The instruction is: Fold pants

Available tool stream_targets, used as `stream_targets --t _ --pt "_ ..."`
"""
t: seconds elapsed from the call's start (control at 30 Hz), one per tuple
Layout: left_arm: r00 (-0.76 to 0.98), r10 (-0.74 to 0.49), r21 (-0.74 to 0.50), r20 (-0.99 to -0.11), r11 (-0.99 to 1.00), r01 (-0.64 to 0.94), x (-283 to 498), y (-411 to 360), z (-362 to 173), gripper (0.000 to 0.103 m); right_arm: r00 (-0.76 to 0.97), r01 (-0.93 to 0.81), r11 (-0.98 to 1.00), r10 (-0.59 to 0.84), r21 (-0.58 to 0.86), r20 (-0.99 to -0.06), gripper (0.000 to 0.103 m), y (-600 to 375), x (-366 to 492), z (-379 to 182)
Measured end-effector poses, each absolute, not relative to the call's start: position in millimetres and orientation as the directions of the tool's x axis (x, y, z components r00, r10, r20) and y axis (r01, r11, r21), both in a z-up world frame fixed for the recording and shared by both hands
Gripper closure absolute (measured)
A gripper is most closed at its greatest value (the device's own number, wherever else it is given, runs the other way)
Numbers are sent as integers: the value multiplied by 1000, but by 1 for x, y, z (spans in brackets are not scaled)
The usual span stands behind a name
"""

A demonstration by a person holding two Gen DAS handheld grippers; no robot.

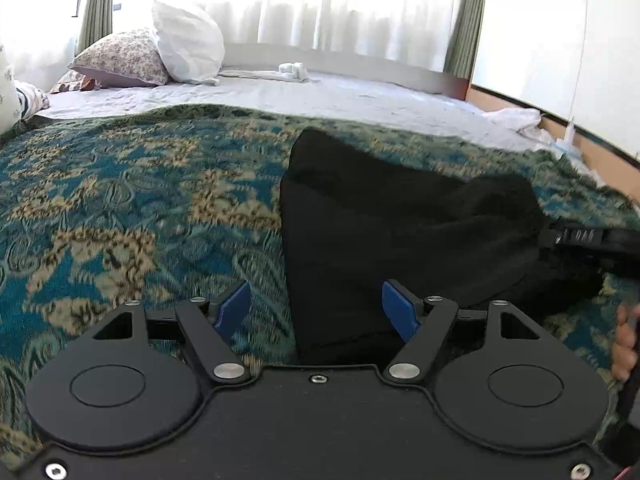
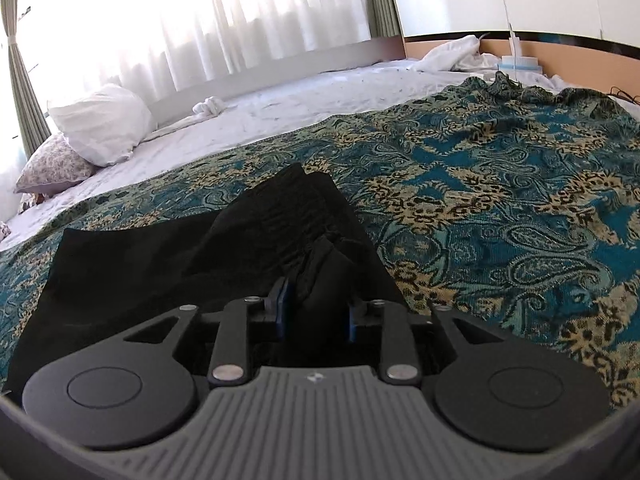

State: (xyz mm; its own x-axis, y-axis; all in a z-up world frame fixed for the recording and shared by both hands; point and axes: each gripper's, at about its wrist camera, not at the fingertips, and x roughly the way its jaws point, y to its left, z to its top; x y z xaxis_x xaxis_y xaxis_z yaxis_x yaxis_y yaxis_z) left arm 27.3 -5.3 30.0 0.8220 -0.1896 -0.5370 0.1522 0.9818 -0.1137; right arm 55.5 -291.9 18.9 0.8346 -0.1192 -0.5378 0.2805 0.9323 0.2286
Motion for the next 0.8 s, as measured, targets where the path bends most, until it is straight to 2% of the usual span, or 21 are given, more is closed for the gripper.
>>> stream_targets --t 0.1,0.17,0.23,0.37,0.6,0.73,0.8 --pt "843 -202 -125 -498 979 161 39 -2 51 35 844 321 926 -183 200 -505 71 -287 48 18" --pt "842 -203 -108 -500 979 172 56 -4 65 48 839 337 923 -204 186 -505 71 -285 48 16" --pt "816 -219 -103 -535 975 195 81 -10 72 66 834 335 923 -196 191 -516 70 -287 50 16" --pt "787 -199 -92 -584 979 180 131 -25 71 78 833 325 926 -184 191 -522 68 -287 52 13" --pt "769 -89 -52 -633 996 73 199 -42 55 79 845 305 925 -153 227 -512 64 -292 52 8" --pt "756 -44 -57 -653 998 9 221 -41 41 66 851 293 925 -138 241 -507 63 -293 52 6" --pt "758 -37 -57 -651 998 0 224 -42 32 63 854 289 925 -132 248 -504 62 -294 51 6"
